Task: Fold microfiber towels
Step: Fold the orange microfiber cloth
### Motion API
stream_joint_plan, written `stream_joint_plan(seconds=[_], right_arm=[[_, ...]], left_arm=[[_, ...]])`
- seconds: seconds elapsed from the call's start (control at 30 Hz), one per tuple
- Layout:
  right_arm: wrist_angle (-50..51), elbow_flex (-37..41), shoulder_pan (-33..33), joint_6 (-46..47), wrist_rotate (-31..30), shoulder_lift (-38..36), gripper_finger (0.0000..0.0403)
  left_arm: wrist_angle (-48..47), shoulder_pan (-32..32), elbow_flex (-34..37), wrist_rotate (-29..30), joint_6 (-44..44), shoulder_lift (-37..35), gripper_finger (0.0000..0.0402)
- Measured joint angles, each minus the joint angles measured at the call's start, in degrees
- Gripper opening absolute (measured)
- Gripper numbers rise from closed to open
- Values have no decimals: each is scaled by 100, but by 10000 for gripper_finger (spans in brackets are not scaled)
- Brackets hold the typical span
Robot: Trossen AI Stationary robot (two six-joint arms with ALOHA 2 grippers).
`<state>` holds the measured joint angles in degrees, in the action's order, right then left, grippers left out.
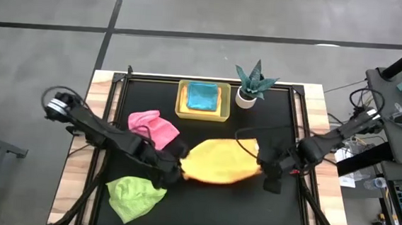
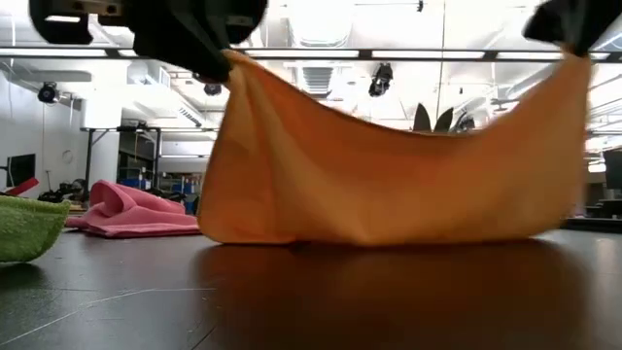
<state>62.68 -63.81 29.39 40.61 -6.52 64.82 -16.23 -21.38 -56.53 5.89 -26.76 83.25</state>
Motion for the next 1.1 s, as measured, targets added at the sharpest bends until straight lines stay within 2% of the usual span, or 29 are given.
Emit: stream_joint_plan(seconds=[0.13,0.27,0.4,0.53,0.73,0.97,1.03,1.1], right_arm=[[-647,595,102,460,696,0,8],[-1247,1122,114,702,1381,0,8],[-1442,1418,99,931,1554,-2,9],[-1433,1501,98,1085,1719,-27,24],[-1369,1330,98,968,1726,-184,72],[-1374,989,98,589,1664,-595,124],[-1399,955,101,256,1237,-732,131],[-1458,992,99,-72,272,-824,132]], left_arm=[[907,-96,52,-194,378,738,0],[1424,-130,36,-531,728,1363,8],[1477,-116,-18,-971,1041,1579,52],[1415,-91,-18,-968,985,1478,114],[704,-71,-18,-830,972,954,187],[-43,-71,-7,-639,1144,322,201],[-57,-71,-2,-480,1146,191,200],[-57,-68,69,-221,1144,90,196]])
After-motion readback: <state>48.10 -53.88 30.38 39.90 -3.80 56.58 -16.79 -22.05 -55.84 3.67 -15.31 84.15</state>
